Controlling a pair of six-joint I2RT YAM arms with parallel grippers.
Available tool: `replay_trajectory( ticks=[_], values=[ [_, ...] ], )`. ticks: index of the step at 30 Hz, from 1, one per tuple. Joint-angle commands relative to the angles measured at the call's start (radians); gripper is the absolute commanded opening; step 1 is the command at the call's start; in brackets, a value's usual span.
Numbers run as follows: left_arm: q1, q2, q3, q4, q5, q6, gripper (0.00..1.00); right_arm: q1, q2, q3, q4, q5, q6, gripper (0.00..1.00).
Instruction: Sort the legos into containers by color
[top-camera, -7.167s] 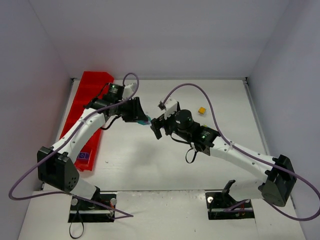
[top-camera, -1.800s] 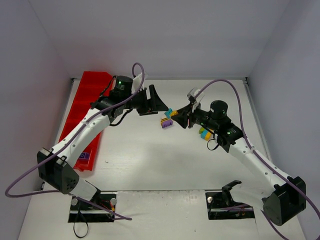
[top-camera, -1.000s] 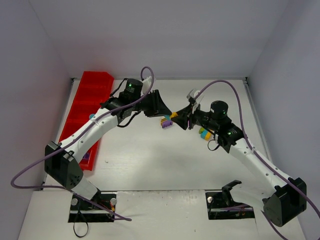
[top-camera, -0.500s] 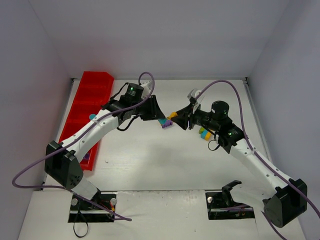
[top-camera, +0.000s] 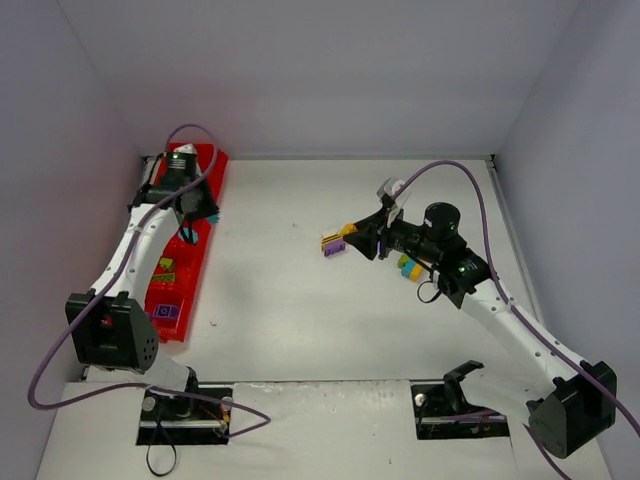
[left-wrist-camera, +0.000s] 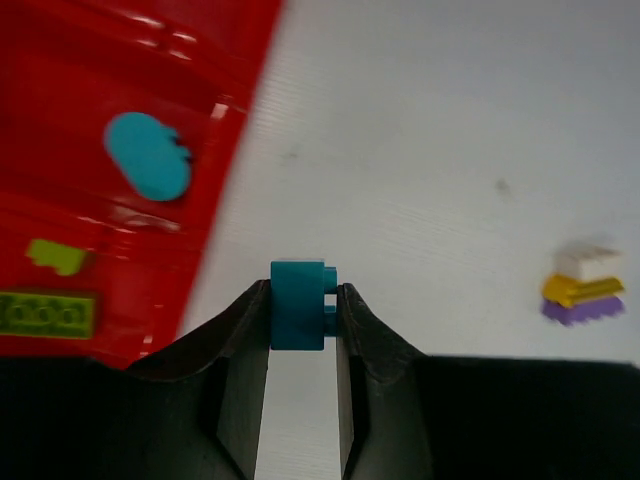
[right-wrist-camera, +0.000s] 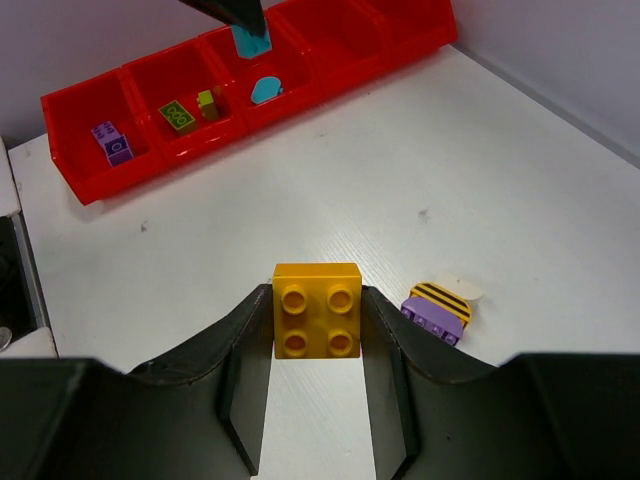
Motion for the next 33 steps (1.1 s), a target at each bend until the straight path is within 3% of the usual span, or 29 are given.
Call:
replay_trajectory(
  ticks=[1,6,12,17,21,24,29,33],
  values=[
    [0.090,0.011,0.073,-0.018,-0.125,0.103,0.12,0.007,-0.032,0.020,0.052,0.012,-0.009,0.00],
    [0.212,0.148,0.142,-0.007,-0.190,0.149,0.12,0.007,-0.036,0.017,0.047,0.020,-0.010,0.00],
    [0.251,0.290,0.211,-0.006,-0.225,0.165,0.14,0.007,-0.037,0.010,0.036,0.031,-0.010,0.00],
    [0.255,0.349,0.269,-0.030,-0.210,0.156,0.33,0.007,-0.036,0.007,0.021,0.034,-0.013,0.00],
    [0.252,0.306,0.248,-0.020,-0.170,0.140,0.54,0.007,-0.034,0.007,0.016,0.024,-0.016,0.00],
    [0.249,0.243,0.230,-0.033,-0.145,0.128,0.62,0.007,-0.020,0.014,0.018,0.005,-0.015,0.00],
    [0.208,0.122,0.187,-0.059,0.036,0.077,0.64,0.009,-0.008,0.033,0.022,-0.012,-0.035,0.00],
    [0.072,0.010,0.162,-0.079,0.239,0.024,0.67,0.010,0.004,0.057,0.021,-0.031,-0.056,0.00]
  ],
)
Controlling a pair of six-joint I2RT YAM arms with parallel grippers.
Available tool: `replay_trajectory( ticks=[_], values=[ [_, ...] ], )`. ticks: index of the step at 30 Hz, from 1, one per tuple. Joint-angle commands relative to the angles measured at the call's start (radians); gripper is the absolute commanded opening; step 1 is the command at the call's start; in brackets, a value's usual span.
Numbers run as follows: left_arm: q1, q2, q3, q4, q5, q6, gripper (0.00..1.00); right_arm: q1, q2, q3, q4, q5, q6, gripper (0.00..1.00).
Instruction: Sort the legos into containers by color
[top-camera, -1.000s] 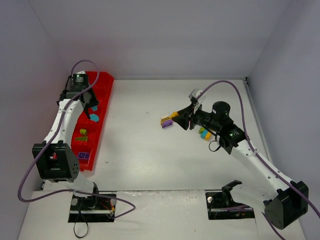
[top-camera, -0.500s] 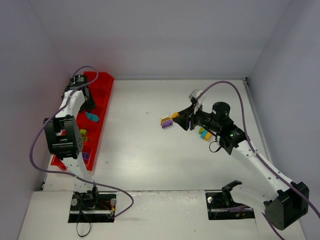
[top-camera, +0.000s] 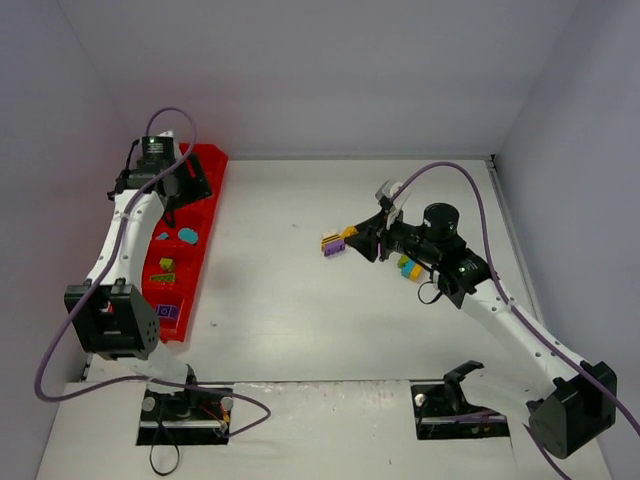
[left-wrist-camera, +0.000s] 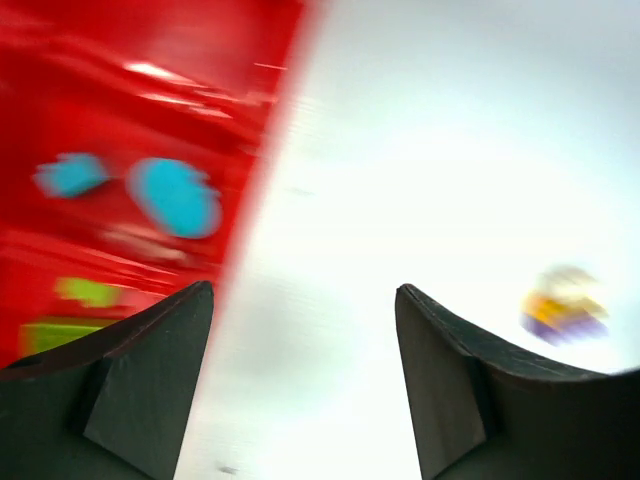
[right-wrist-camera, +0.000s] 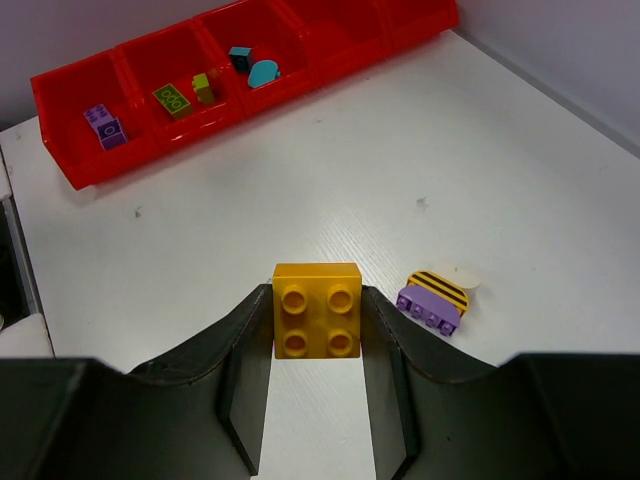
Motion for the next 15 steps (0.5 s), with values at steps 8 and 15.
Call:
replay_trajectory(
  ticks=[8,15],
  values=[
    [-0.363,-0.194,-0.061,0.135,0.568,-0.261,0.69,0.019,0.025,0.080,0.054,-0.078,-0.071,0.00],
    [-0.500,-0.169,-0.024,0.162,0.645,-0.298,0.70,0.033,0.026,0.097,0.033,-0.101,-0.103,0.01]
  ],
)
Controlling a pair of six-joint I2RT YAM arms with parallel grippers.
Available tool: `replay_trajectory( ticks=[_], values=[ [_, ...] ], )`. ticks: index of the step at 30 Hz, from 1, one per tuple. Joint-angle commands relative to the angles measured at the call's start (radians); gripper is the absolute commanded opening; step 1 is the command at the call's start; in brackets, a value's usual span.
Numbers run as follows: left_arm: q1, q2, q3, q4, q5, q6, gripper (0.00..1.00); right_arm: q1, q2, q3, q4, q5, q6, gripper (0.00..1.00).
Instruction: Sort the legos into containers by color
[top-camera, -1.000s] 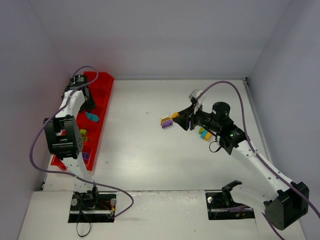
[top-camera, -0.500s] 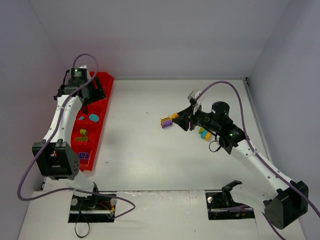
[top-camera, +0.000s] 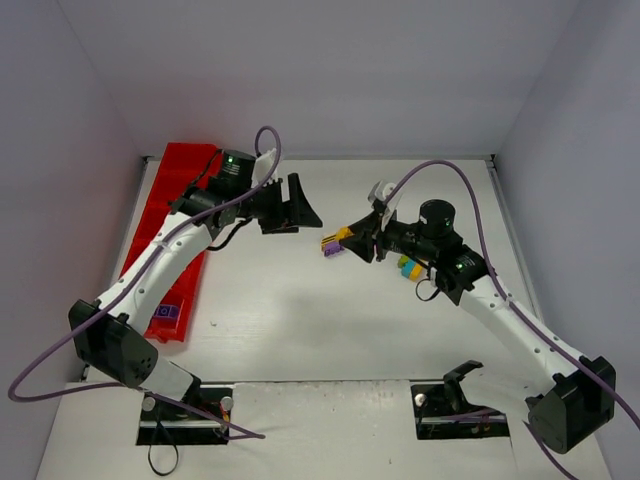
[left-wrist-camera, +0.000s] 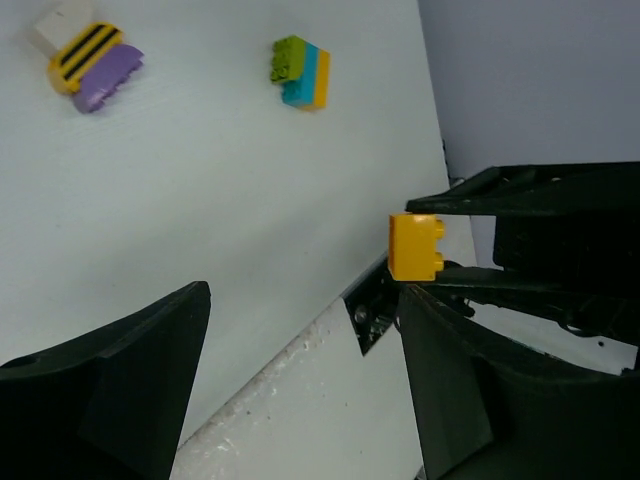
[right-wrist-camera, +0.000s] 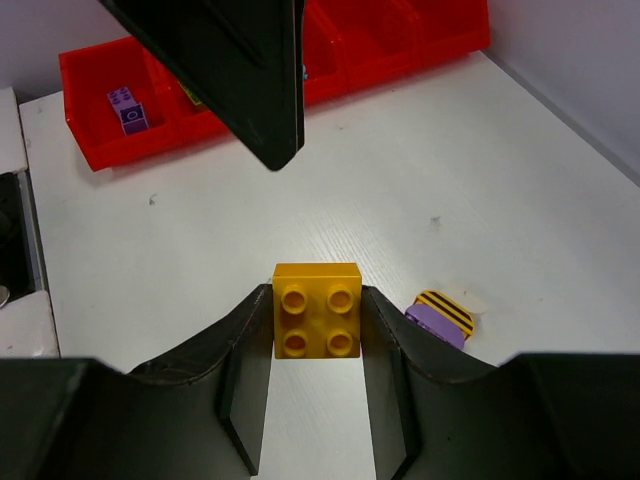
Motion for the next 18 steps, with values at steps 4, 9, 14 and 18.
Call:
replay_trajectory(
  ticks=[4,9,14,18],
  values=[
    [-0.057,0.000,0.066,0.078,0.105,-0.052,0.69,0.023,0.002,0.071,0.027,-0.047,-0.054,0.00],
    [-0.101,0.008,0.081,0.056,0.098,-0.025,0.69,0.035,-0.001,0.070,0.021,-0.046,-0.055,0.00],
    [-0.141,0.038,0.092,0.036,0.085,-0.011,0.66,0.049,-0.004,0.071,0.018,-0.046,-0.055,0.00],
    [-0.162,0.049,0.100,0.036,0.064,-0.008,0.63,0.056,-0.002,0.073,0.016,-0.041,-0.054,0.00]
  ],
)
